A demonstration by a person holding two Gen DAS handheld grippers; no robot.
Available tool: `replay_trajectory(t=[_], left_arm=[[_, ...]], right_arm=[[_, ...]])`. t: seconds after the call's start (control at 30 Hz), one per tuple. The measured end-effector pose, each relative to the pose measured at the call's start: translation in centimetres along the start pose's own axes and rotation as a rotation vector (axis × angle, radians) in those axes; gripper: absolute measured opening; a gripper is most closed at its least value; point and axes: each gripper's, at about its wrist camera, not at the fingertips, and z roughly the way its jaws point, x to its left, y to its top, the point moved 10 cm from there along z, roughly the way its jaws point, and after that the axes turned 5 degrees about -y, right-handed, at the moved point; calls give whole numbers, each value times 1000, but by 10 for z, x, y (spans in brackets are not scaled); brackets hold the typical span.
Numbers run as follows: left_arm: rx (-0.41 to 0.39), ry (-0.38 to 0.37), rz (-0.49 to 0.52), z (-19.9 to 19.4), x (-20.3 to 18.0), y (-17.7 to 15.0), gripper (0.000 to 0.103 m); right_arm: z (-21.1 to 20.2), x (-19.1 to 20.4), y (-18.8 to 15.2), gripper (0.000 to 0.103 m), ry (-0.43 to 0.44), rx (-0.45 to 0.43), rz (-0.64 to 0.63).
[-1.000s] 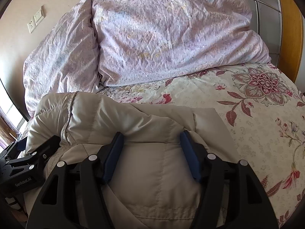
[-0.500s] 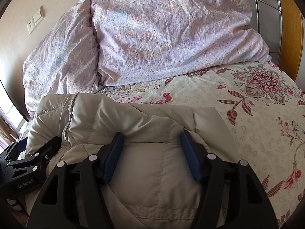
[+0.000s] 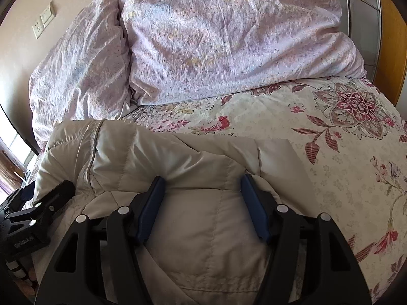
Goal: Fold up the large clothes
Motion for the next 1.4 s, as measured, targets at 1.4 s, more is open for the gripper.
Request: replay_trajectory(t=[1.4], left_arm=[[212,-637,-330,-24,23,-65,101]], right_arm=[[-24,-6,-72,102,569,470,249]])
